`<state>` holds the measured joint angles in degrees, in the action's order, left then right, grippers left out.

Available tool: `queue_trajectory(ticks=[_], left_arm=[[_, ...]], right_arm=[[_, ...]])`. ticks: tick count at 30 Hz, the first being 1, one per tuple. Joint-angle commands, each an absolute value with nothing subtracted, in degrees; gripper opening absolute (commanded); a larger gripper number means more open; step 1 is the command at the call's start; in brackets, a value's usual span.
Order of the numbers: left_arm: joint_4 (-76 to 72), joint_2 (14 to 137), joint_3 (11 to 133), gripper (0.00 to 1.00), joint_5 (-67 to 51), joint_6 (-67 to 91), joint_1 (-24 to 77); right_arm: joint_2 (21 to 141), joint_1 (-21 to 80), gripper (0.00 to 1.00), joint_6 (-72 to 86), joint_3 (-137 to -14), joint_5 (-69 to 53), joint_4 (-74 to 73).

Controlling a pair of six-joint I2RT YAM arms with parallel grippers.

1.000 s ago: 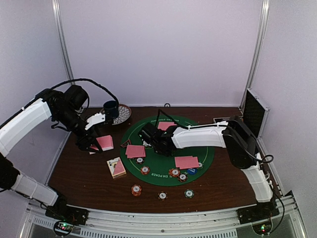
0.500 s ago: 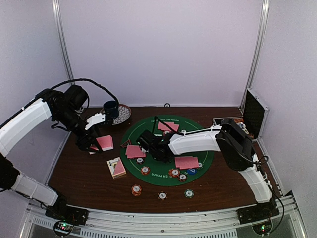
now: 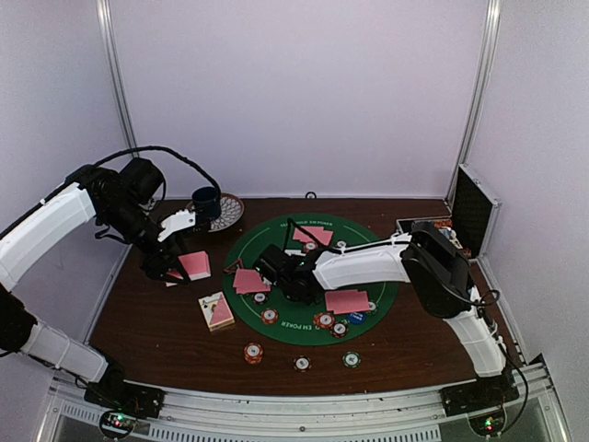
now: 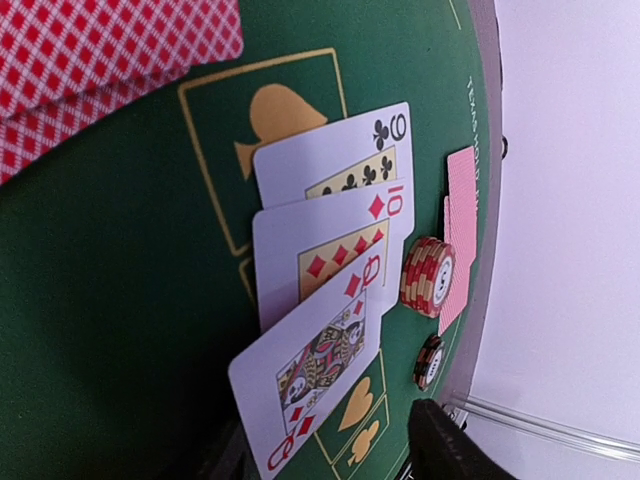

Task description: Distribute texas hold em gaming equipment

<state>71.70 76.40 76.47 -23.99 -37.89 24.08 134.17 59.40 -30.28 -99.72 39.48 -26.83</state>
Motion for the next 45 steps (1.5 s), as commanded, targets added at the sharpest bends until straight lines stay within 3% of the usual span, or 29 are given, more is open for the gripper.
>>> queue_trajectory(ticks=[1, 4, 10, 45], left_arm=[[71.70, 75.76, 77.78, 0.00, -24.35, -38.68, 23.80], [71.81, 75.86, 77.87, 0.00, -24.25, -38.65, 23.80], [71.80, 75.79, 77.96, 0.00, -24.43, -38.67, 23.77], [72.87, 76.00, 78.66, 0.00, -24.99, -38.93, 23.80]], right_arm=[[130.41, 59.28, 0.64, -26.26, -98.24, 37.31, -27.87], [127.90, 58.37, 0.76, -22.83, -97.85, 34.86, -28.69], [123.51, 56.43, 0.81, -18.40, -97.98, 30.62, -31.12], [127.23, 53.00, 0.80, -6.01, -97.03, 21.97, -32.71]])
